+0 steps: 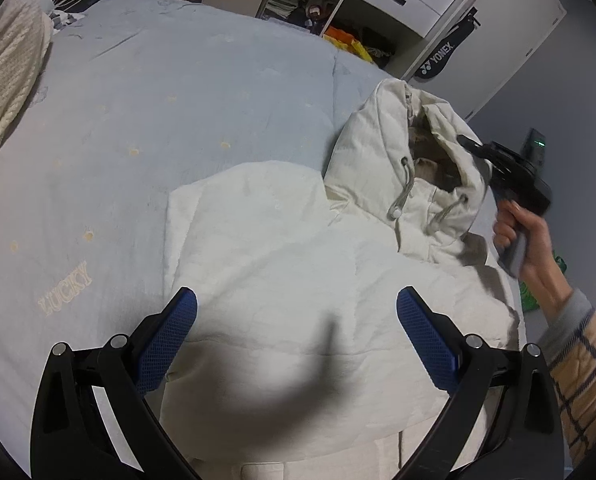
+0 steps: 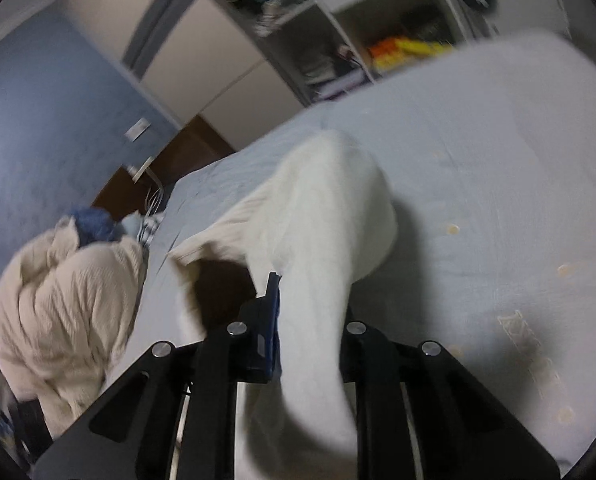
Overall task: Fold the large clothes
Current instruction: 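Grasp the jacket hood with the right gripper, then lift the hood with the right gripper and fold it over the jacket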
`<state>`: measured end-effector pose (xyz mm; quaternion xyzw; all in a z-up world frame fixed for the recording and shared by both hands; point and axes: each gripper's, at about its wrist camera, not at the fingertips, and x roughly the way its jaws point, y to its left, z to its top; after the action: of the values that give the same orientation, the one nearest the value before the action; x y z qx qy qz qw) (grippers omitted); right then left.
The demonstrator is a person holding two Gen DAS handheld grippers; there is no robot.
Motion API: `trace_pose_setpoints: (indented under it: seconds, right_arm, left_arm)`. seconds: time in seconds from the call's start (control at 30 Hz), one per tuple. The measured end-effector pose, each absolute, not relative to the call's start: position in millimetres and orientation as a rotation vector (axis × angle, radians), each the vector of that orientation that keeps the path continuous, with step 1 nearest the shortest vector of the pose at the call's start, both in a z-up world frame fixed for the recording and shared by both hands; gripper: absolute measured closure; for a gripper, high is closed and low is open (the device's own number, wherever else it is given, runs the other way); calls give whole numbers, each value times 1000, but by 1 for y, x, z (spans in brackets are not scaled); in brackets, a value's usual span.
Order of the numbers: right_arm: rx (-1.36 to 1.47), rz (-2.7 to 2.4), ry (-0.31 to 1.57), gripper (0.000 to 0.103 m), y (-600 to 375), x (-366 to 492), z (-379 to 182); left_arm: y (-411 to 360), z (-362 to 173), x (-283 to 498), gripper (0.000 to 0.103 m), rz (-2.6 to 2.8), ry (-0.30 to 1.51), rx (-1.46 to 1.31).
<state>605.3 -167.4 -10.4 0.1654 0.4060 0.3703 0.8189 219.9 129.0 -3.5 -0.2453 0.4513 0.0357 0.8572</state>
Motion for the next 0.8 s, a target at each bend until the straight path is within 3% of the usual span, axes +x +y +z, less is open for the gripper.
trace_pose_setpoints:
  seconds: [0.33, 0.8]
  right_arm:
    - [69, 905, 733, 90, -173, 453, 43]
    - [-123, 860, 749, 90, -208, 313, -11]
  left_arm:
    - [127, 23, 213, 7, 74, 873, -518]
    - [114, 50, 210, 7, 20, 786, -506]
